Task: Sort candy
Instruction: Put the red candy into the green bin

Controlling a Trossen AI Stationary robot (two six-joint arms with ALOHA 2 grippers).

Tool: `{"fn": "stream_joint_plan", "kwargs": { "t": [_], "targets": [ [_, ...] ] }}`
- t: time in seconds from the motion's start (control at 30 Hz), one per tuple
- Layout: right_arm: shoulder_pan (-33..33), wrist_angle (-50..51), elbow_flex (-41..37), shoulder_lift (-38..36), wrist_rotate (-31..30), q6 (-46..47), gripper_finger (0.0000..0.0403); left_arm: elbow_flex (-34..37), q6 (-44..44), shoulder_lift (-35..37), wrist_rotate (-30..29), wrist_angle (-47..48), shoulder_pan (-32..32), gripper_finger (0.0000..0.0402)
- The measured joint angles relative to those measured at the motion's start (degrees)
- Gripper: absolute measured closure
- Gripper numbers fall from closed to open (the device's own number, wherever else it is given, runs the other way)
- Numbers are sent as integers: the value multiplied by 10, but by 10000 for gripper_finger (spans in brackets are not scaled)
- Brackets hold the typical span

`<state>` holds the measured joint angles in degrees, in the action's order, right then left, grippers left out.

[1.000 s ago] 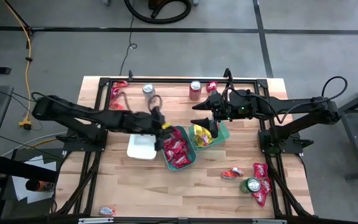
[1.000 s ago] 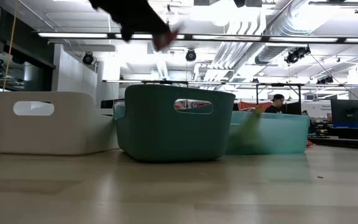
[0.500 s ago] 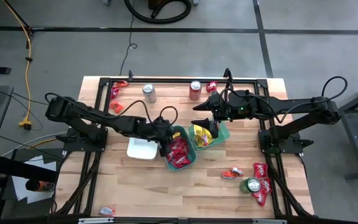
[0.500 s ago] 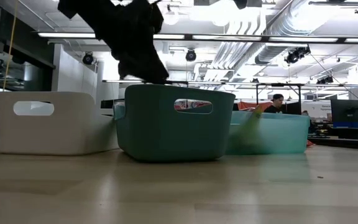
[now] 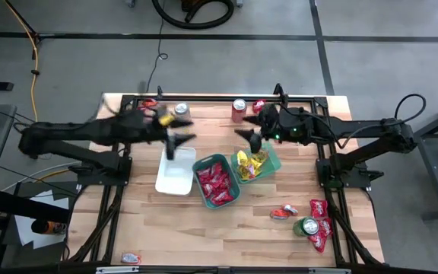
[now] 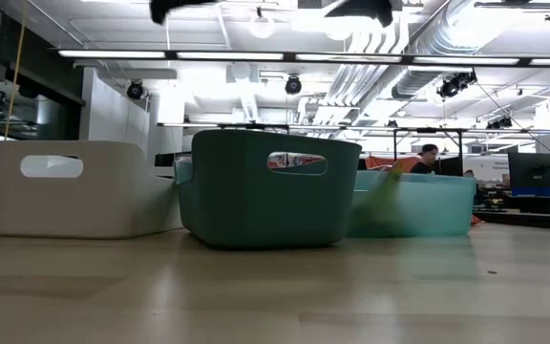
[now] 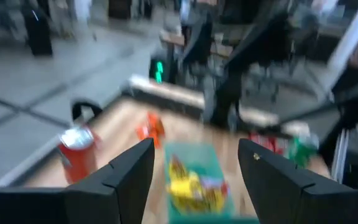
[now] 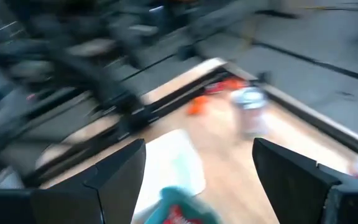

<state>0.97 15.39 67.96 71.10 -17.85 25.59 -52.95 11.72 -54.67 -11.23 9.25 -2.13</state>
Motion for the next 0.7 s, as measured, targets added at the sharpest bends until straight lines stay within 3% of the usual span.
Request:
{"fn": "stream_joint_plan", "kwargs": {
  "t": [0.13, 0.3, 0.47, 0.7],
  "targets": [
    [44, 48, 0, 15, -82, 81, 112, 0, -6, 58, -1, -2, -23, 181],
    [153, 144, 14, 59, -76, 157, 112, 0, -15, 82, -39, -1, -47, 181],
    [282, 226, 62, 144, -28, 116, 112, 0, -19, 73, -50, -1, -74, 181],
    [416, 231, 78, 277, 104, 71, 112, 0, 9, 50, -69, 0, -115, 181]
  ]
}}
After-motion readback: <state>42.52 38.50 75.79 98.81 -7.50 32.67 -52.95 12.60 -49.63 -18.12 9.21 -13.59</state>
